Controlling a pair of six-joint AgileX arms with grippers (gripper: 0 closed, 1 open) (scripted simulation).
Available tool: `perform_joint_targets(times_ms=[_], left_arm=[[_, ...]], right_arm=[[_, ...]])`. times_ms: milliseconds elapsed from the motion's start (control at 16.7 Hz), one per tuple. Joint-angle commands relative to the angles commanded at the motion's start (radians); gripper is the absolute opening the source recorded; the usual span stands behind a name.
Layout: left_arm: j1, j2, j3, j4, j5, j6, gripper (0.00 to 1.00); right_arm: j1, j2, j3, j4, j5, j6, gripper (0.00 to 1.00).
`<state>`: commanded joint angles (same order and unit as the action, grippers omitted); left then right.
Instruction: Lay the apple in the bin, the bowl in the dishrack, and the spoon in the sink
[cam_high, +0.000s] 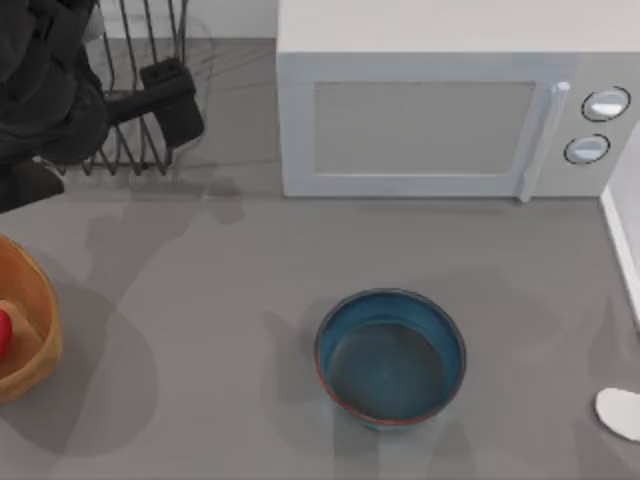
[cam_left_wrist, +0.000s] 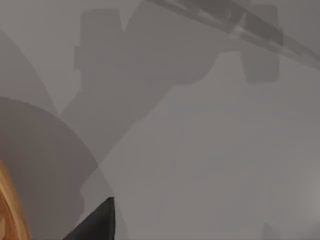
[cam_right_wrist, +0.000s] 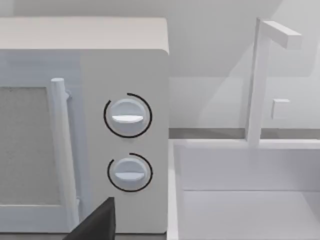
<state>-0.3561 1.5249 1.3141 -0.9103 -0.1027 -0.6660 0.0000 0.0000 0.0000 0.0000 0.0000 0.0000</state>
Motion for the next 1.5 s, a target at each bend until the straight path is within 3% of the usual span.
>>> perform_joint_targets(times_ms=[360, 780, 1140, 1500], left_arm=[[-0.241, 0.467, 0.502, -0.311, 0.02, -0.174, 1.0], [-0.497, 0.802, 0.929, -0.553, 0.069, -0.281, 1.0], [-0.639, 0.923, 1.123, -0.651, 0.106, -0.308, 1.0], [-0.65, 0.929, 1.136, -0.657, 0.109, -0.308, 1.0]], right_arm=[[0.0, 0.0, 0.0, 0.0, 0.0, 0.0, 1.0], [0.0, 0.0, 0.0, 0.0, 0.0, 0.0, 1.0], [0.0, 0.0, 0.0, 0.0, 0.0, 0.0, 1.0], [0.0, 0.0, 0.0, 0.0, 0.0, 0.0, 1.0]])
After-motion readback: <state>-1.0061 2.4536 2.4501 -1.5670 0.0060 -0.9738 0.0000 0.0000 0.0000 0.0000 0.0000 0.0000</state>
